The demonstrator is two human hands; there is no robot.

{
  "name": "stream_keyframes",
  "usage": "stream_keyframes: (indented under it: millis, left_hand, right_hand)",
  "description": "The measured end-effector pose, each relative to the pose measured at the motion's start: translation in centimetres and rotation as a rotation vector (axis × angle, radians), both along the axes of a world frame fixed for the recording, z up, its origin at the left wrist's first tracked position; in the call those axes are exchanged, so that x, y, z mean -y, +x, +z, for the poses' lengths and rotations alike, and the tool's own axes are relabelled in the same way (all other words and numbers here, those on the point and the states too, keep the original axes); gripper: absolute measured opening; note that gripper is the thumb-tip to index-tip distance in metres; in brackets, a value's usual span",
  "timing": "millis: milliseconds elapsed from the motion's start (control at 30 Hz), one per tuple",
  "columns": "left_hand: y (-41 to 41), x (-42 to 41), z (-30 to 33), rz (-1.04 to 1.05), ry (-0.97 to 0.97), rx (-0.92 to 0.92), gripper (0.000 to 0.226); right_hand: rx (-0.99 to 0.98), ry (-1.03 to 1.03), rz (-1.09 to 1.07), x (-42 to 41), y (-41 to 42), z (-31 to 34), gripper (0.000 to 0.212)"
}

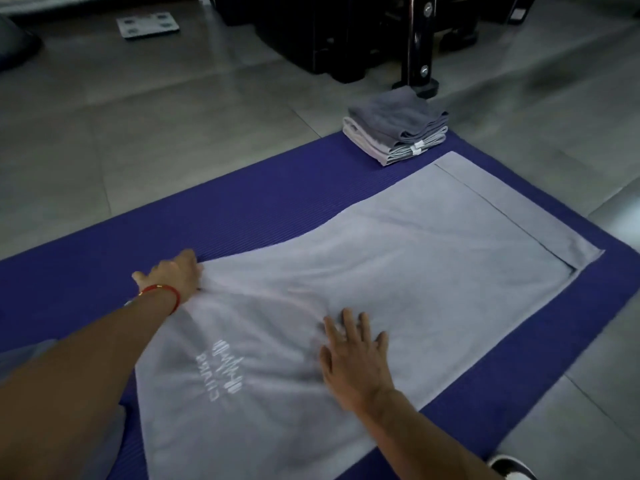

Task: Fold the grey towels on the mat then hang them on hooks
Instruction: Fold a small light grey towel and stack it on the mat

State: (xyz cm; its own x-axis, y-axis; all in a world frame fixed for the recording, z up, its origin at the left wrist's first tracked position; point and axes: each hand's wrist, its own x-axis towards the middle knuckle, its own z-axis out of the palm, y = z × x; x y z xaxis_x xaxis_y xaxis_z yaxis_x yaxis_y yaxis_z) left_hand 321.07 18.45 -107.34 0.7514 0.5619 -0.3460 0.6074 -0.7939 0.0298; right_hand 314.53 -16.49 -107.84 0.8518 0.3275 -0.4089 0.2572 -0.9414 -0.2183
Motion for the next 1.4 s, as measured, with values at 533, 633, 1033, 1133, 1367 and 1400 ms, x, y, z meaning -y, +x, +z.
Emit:
stream_keyframes:
  millis: [533,633,1033,1133,1367,1400]
  left_hand:
    - [-28.1,10.4,-2.2,-0.080,0.012,0.453,0.048]
    - [-32.5,11.3,-3.7,0.092,-0.127,0.414,0.055]
    - [-32.9,12.0,-1.5,0.404,-0.394,0.425,0.030]
    - [-34.4,11.8,-1.8,0.423,-0.413,0.407,0.035]
    - [-32.9,10.3,-1.5,0.374,-0.424,0.304,0.028]
    - [-32.1,9.8,-1.3,0.343,-0.410,0.314,0.025]
  right_hand:
    - [0.112,0.202,0.692,-4.5,-13.7,-2.3,0.062]
    - [0.118,0.340,0.798,-6.1,-14.9,-2.3,0.059]
    - [0.257,0.317,0.903,-8.2,-18.0,-3.6,0.030]
    - [0.240,0.278,0.959,-8.2,-18.9,-4.0,0.032]
    - [0.235,0.370,0.920,-7.3,-18.6,-4.2,0.028]
    - [0.214,0.403,0.897,-7.2,-18.7,-4.2,0.026]
